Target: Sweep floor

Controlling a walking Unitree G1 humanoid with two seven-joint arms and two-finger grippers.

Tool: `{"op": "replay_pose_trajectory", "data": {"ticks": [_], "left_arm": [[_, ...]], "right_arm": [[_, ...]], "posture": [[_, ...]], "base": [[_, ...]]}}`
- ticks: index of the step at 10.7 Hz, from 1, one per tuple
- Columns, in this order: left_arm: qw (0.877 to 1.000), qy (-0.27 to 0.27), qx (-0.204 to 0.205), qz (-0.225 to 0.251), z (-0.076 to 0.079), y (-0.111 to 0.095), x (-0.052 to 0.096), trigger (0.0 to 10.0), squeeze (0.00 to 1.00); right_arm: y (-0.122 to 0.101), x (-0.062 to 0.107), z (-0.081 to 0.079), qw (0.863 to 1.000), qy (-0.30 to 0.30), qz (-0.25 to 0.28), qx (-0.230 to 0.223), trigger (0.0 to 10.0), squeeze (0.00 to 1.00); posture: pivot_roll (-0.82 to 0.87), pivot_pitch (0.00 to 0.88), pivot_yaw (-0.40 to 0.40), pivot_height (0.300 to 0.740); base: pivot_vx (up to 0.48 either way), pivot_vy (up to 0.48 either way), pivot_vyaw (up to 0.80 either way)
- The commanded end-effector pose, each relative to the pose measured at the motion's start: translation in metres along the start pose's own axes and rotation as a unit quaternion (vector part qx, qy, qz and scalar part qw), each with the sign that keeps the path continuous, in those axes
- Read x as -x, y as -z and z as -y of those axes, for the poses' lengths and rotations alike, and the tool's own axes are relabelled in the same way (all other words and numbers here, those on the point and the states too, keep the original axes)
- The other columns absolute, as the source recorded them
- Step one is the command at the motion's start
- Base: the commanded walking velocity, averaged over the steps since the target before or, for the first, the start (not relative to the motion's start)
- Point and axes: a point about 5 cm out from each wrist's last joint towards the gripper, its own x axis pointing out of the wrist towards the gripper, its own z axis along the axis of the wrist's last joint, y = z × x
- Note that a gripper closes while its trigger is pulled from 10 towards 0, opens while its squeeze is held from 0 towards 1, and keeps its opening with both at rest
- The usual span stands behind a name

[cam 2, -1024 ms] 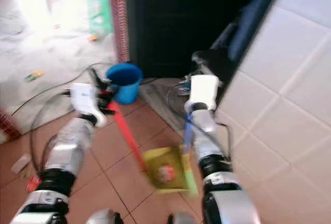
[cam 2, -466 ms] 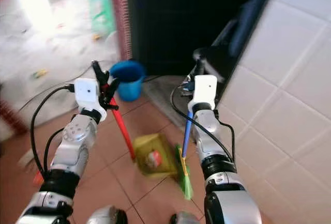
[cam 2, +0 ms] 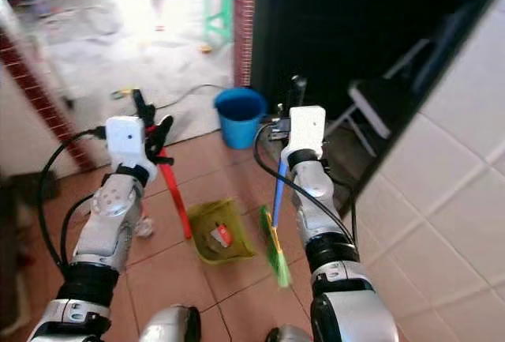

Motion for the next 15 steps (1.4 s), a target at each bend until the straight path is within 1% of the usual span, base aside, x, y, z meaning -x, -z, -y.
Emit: {"op": "replay_pose_trajectory", "data": {"ticks": [1, 2, 3, 4, 5, 7, 8, 10, 11, 12, 14, 15], "left_arm": [[0.999, -0.004, 0.016, 0.028, 0.002, -0.013, -0.004, 10.0, 0.0], [0.998, -0.008, 0.051, 0.03, -0.001, -0.018, -0.009, 10.0, 0.0], [0.999, -0.013, 0.043, 0.026, -0.004, -0.016, -0.01, 10.0, 0.0], [0.998, -0.022, 0.05, 0.013, -0.008, -0.009, -0.01, 10.0, 0.0], [0.999, -0.016, 0.049, 0.002, -0.007, -0.003, -0.01, 10.0, 0.0], [0.999, -0.014, 0.041, -0.026, -0.002, 0.013, -0.008, 10.0, 0.0], [0.999, -0.009, 0.042, -0.027, 0.001, 0.015, -0.01, 10.0, 0.0], [0.999, -0.008, 0.043, -0.028, 0.003, 0.015, -0.013, 10.0, 0.0], [0.999, -0.01, 0.044, -0.026, 0.003, 0.015, -0.014, 10.0, 0.0], [0.999, -0.013, 0.045, -0.025, 0.003, 0.016, -0.015, 10.0, 0.0], [0.998, -0.017, 0.049, -0.025, 0.003, 0.017, -0.016, 10.0, 0.0], [0.998, -0.019, 0.05, -0.025, 0.003, 0.018, -0.016, 10.0, 0.0]], "right_arm": [[-0.005, 0.002, 0.01, 1.0, 0.012, 0.011, 0.009, 10.0, 0.0], [0.005, 0.01, 0.021, 0.999, 0.024, -0.007, 0.02, 10.0, 0.0], [0.004, 0.011, 0.026, 0.999, 0.032, -0.007, 0.016, 10.0, 0.0], [-0.004, 0.009, 0.027, 1.0, 0.027, 0.007, -0.003, 10.0, 0.0], [-0.019, 0.004, 0.023, 0.999, 0.007, 0.029, -0.035, 10.0, 0.0], [-0.043, -0.006, 0.017, 0.997, -0.03, 0.063, -0.043, 10.0, 0.0], [-0.05, -0.009, 0.013, 0.996, -0.057, 0.065, -0.033, 10.0, 0.0], [-0.05, -0.01, 0.007, 0.992, -0.091, 0.043, -0.076, 10.0, 0.0], [-0.053, -0.011, 0.004, 0.988, -0.103, 0.037, -0.111, 10.0, 0.0], [-0.054, -0.012, 0.004, 0.986, -0.102, 0.034, -0.124, 10.0, 0.0], [-0.056, -0.014, 0.006, 0.982, -0.09, 0.021, -0.167, 10.0, 0.0], [-0.059, -0.017, 0.01, 0.977, -0.072, 0.019, -0.198, 10.0, 0.0]], "posture": [[-0.01, 0.0, -0.02, 0.74], [-0.01, 0.0, -0.023, 0.74], [-0.01, 0.0, -0.021, 0.74], [-0.03, 0.0, -0.015, 0.74], [-0.03, 0.0, -0.01, 0.74], [-0.04, 0.0, -0.007, 0.74], [-0.05, 0.0, -0.011, 0.74], [-0.05, 0.0, -0.018, 0.74], [-0.05, 0.0, -0.019, 0.74], [-0.05, 0.0, -0.02, 0.74], [-0.06, 0.0, -0.022, 0.74], [-0.06, 0.0, -0.022, 0.74]], "base": [[0.0, 0.0, 0.0], [0.0, 0.0, 0.0], [0.0, 0.0, 0.0], [0.0, 0.0, 0.0], [0.0, 0.0, 0.0], [0.0, 0.0, 0.0], [0.0, 0.0, 0.0], [0.0, 0.0, 0.0], [0.0, 0.0, 0.0], [0.0, 0.0, 0.0], [0.0, 0.0, 0.0], [0.0, 0.0, 0.0]]}}
